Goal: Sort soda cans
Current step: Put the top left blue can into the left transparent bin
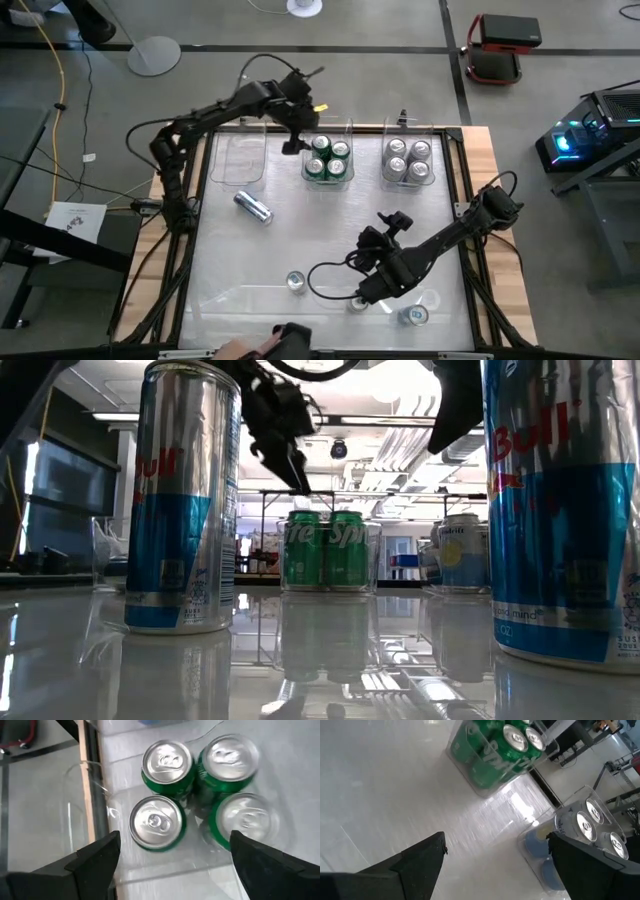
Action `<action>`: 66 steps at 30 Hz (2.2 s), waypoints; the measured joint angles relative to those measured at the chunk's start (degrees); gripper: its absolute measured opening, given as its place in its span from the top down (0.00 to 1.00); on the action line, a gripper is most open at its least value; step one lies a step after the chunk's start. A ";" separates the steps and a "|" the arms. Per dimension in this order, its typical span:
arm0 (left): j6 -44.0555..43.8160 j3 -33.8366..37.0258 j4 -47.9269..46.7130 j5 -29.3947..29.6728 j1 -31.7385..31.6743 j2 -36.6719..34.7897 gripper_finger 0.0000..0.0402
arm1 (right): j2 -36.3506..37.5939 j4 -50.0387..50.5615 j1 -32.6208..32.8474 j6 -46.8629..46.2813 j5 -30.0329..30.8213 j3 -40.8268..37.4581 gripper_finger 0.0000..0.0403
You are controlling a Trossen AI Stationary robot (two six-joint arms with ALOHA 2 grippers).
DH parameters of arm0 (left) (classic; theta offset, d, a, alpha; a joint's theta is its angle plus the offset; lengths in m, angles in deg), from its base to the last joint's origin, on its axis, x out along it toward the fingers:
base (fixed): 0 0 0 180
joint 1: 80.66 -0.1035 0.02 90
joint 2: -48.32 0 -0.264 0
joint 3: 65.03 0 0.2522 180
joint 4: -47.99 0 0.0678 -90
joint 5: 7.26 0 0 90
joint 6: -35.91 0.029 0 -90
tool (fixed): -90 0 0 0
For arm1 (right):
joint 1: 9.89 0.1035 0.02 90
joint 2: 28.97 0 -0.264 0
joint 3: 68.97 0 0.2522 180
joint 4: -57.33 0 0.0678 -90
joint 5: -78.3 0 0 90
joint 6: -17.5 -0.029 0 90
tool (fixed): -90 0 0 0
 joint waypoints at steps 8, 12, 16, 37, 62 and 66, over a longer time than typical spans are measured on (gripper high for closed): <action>-7.53 4.43 -3.45 -0.55 3.08 -14.91 0.16 | 0.47 -0.77 0.64 1.10 11.23 -2.32 0.15; -12.49 14.09 1.44 3.70 8.25 -25.84 0.18 | 2.81 -5.48 -1.08 5.99 11.72 -4.34 0.15; -20.28 26.15 7.45 11.25 14.55 -36.81 0.18 | 6.75 -20.72 -4.03 22.17 9.04 -8.33 0.15; -78.44 56.92 -3.75 37.66 45.81 -57.90 0.18 | 9.46 -91.54 -29.57 74.56 -40.42 -23.91 0.15; -99.53 56.92 17.79 49.96 47.49 -26.34 0.51 | 9.86 -80.02 -31.40 89.25 -32.93 -23.93 0.15; -104.41 56.92 16.29 50.82 47.42 -23.35 0.64 | 9.86 -80.34 -32.12 90.82 -32.89 -23.93 0.15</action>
